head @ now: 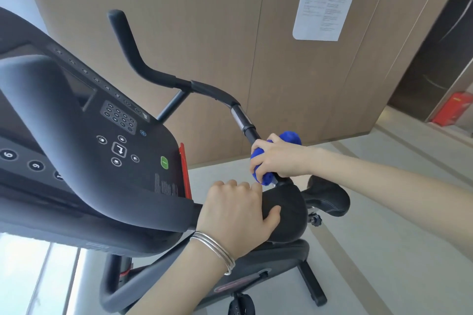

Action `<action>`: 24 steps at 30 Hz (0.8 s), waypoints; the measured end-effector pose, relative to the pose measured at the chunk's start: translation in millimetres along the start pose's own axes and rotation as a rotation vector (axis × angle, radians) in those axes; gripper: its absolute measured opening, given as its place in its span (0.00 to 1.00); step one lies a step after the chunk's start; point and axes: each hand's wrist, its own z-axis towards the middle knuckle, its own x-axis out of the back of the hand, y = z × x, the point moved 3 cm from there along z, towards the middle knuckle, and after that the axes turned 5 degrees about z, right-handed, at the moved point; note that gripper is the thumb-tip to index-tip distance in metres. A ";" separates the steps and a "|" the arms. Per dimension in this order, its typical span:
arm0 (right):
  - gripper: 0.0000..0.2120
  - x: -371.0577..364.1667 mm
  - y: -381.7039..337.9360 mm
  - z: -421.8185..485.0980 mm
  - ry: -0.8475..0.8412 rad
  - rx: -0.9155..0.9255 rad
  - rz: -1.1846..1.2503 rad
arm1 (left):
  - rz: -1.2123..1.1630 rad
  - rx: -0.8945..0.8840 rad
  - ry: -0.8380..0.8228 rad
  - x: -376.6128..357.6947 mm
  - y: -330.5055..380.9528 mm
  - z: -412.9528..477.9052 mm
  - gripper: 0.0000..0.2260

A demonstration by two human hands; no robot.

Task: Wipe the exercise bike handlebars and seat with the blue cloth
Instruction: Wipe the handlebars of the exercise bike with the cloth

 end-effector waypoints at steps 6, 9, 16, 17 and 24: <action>0.28 -26.3 10.7 -33.3 0.395 -0.212 0.423 | -0.010 -0.012 0.017 3.1 1.0 -0.6 0.21; 0.29 -41.8 8.3 -45.0 0.572 -0.166 0.484 | -0.013 -0.020 0.051 3.5 1.1 0.6 0.21; 0.26 -39.2 32.5 -17.1 0.712 -0.384 0.754 | -0.001 -0.027 0.093 -1.2 -0.6 6.2 0.20; 0.26 -38.8 31.5 -17.5 0.708 -0.389 0.758 | 0.001 -0.038 0.094 -1.9 0.3 7.7 0.21; 0.30 -55.3 -6.4 -64.3 0.775 -0.369 0.822 | 0.039 -0.053 0.118 -2.8 -2.4 6.2 0.22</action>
